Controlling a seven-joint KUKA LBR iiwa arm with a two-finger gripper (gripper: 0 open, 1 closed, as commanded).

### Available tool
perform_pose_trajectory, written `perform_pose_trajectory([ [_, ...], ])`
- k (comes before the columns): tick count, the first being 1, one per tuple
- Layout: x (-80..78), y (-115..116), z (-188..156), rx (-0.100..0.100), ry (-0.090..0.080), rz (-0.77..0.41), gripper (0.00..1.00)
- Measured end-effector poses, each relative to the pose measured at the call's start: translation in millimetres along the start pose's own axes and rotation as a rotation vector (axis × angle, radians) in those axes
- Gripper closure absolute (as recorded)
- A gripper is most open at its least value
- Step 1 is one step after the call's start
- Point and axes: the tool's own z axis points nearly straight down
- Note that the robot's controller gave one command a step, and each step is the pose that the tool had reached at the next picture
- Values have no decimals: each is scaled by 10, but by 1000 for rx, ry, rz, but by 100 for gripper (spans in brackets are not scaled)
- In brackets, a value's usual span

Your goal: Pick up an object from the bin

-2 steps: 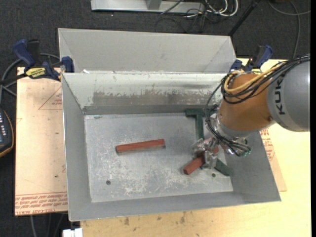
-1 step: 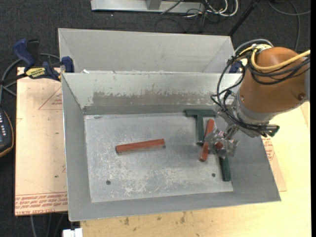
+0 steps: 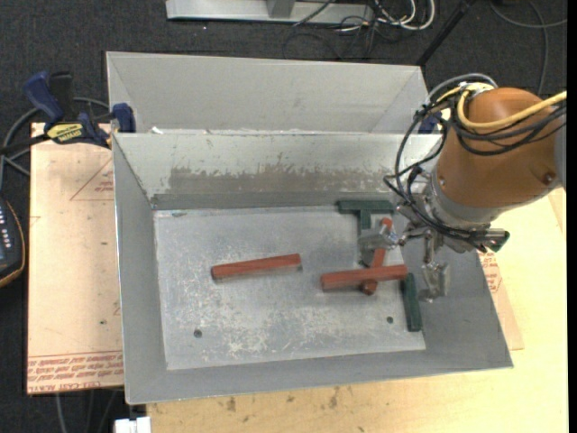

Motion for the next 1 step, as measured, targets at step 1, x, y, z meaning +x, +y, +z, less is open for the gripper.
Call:
perform_pose_trajectory([
  [1, -437, -91, 854, -7, 3, 5, 0],
])
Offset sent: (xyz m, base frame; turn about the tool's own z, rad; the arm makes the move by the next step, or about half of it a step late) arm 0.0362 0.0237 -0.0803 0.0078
